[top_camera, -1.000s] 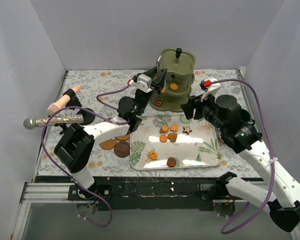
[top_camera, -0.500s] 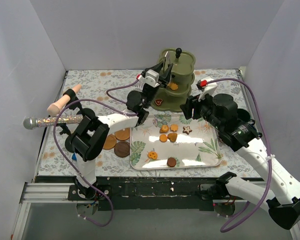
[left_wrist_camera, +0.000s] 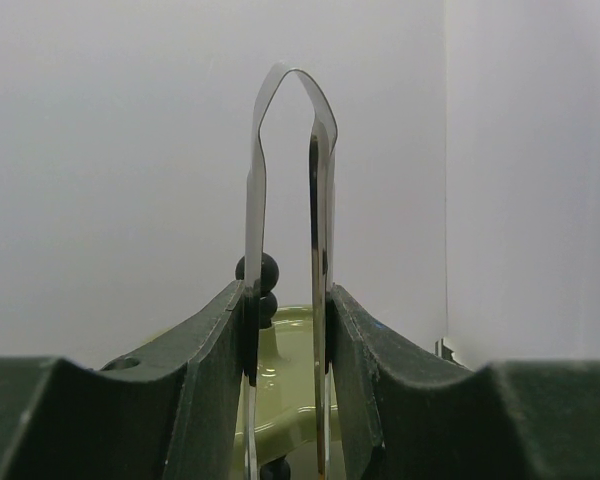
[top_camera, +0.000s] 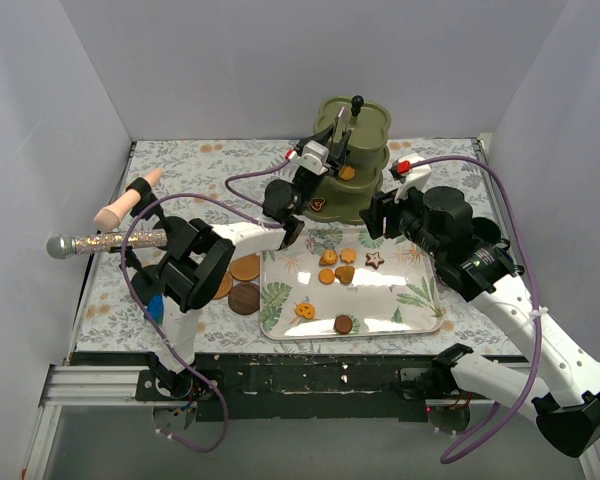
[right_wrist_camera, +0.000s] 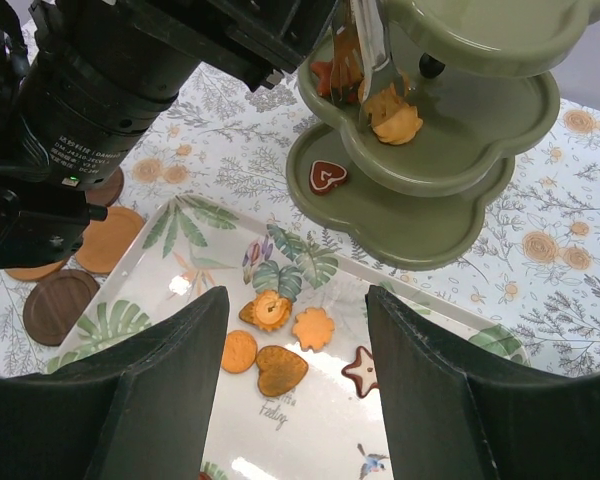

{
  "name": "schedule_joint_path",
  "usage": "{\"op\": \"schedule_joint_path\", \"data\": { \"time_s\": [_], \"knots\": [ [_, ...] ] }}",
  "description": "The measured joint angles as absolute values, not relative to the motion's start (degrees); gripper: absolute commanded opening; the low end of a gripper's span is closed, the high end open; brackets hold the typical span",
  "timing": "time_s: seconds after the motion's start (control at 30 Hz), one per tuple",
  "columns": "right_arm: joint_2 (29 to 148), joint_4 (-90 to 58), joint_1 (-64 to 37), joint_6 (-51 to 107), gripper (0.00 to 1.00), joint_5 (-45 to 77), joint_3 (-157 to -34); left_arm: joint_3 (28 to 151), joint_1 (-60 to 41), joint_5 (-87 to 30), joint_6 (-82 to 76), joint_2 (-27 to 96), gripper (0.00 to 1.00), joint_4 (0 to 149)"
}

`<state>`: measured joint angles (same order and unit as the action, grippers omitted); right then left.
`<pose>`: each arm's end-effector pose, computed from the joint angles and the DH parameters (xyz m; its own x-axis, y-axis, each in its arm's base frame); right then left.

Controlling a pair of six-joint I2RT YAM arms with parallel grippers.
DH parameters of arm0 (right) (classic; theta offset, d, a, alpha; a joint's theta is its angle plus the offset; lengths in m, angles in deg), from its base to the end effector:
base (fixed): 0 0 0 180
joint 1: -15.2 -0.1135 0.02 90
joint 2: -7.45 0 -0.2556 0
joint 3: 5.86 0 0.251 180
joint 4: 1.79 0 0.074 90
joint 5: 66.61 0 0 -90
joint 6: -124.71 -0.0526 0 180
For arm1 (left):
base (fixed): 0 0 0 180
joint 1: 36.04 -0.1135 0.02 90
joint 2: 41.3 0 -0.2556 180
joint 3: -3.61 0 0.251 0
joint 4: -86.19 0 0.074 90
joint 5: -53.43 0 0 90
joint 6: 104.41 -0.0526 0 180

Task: Serve the afternoon tea
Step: Place the desert on the desert table.

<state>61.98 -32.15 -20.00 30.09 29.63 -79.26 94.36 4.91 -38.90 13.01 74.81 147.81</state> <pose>0.1936 0.1296 0.3777 -0.2014 -0.0441 -0.9785 -0.4713 0.8801 0.0574 0.3498 -0.3008 0.3104 0.1064 -0.7015 -0.7047 0.7650 0.5104 -0.3927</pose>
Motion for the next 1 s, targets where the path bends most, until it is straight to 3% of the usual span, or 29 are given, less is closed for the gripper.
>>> {"op": "schedule_joint_path", "data": {
  "time_s": [0.63,1.0],
  "knots": [
    [62.3,-32.1,-20.0,30.4,0.66,29.3,-79.3,95.5,4.6,-38.9,11.3,75.6,0.41,147.9],
    [62.3,-32.1,-19.7,30.4,0.68,29.2,-79.3,95.5,4.6,-38.5,10.8,75.6,0.38,147.9]
  ]
}}
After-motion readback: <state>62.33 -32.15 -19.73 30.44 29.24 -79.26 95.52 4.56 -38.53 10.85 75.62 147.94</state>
